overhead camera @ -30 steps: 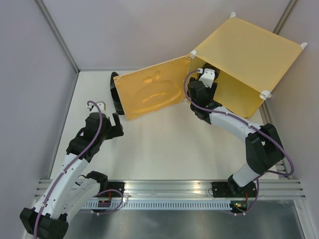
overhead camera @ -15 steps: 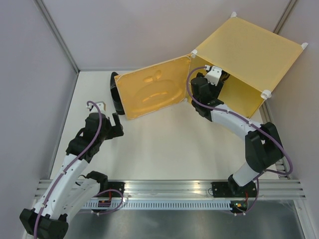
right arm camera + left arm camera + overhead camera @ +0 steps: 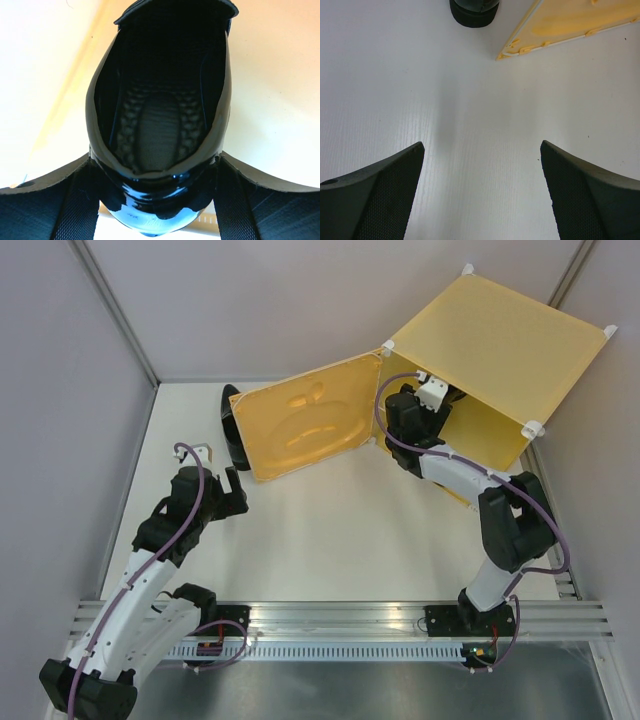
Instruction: Place and organize the shoes in the shoe cabinet
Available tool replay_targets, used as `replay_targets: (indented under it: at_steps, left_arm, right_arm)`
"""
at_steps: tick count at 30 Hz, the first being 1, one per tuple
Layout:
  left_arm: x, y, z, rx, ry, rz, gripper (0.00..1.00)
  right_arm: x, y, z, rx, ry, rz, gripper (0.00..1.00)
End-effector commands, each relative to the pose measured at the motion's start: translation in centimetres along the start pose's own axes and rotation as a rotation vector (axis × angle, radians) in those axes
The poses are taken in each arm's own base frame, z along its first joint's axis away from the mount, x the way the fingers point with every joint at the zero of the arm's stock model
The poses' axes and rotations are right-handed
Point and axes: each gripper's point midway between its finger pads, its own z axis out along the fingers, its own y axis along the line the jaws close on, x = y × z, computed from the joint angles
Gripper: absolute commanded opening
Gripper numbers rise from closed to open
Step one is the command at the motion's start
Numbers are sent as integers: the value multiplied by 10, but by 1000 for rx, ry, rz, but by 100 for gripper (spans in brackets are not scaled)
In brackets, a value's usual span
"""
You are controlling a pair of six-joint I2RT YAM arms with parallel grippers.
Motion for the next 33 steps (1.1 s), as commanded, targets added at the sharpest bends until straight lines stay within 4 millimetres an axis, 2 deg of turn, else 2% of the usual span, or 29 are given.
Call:
replay_targets:
  at_steps: [1,4,7,14,19,24,25,33]
  left_arm:
    - [-5,1,1,4,-28,30,100]
    - [-5,1,1,6,-28,31,100]
    - [-5,1,1,6,-27,31,100]
    - [-5,1,0,8,-28,30,100]
    - [-5,0,0,8,-29,31,100]
    - [-5,1,0,8,-28,31,100]
    - [-5,0,0,10,-29,31,100]
    - [-4,1,1,8,-28,31,100]
  right_arm:
    - [-35,6,5,22,-67,123,60]
    - [-37,6,1,-1,-50,128,76]
    - [-38,8,-5,-33,-30,134,87]
    - [-37,8,-14,-69,6,124,97]
    - [-31,5,-23,-87,39,127,96]
    - [-23,0,-37,-130,72,124,91]
    - [-27,1,-41,-151,70,136,87]
    - [-21,4,-38,-154,80,118,65]
